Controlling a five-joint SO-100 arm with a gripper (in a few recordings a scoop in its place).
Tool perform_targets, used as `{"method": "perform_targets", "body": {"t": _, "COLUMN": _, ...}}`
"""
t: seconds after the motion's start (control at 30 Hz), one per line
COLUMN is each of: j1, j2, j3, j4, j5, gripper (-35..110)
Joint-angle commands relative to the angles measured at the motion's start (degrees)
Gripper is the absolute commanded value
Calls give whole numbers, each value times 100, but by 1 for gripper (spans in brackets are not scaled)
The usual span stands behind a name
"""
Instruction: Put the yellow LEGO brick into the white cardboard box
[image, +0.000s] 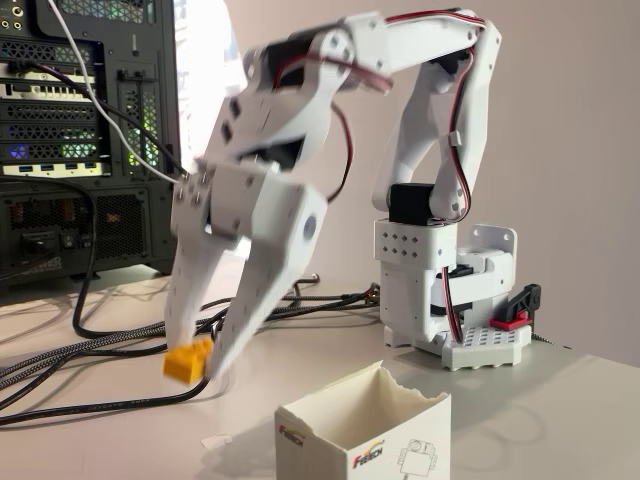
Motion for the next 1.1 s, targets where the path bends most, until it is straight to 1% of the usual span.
{"method": "perform_targets", "body": {"t": 0.0, "j1": -712, "j2": 1002, "j3": -615, "j4": 105, "j5": -369, "gripper": -9}}
{"method": "perform_targets", "body": {"t": 0.27, "j1": -2092, "j2": 809, "j3": -633, "j4": -281, "j5": 202, "gripper": -9}}
{"method": "perform_targets", "body": {"t": 0.47, "j1": -2681, "j2": 650, "j3": -606, "j4": -483, "j5": 404, "gripper": -9}}
{"method": "perform_targets", "body": {"t": 0.63, "j1": -2751, "j2": 738, "j3": -457, "j4": -510, "j5": 439, "gripper": -9}}
{"method": "perform_targets", "body": {"t": 0.97, "j1": -2373, "j2": 905, "j3": -237, "j4": -510, "j5": 149, "gripper": -9}}
{"method": "perform_targets", "body": {"t": 1.07, "j1": -2294, "j2": 1020, "j3": -88, "j4": -510, "j5": 105, "gripper": -5}}
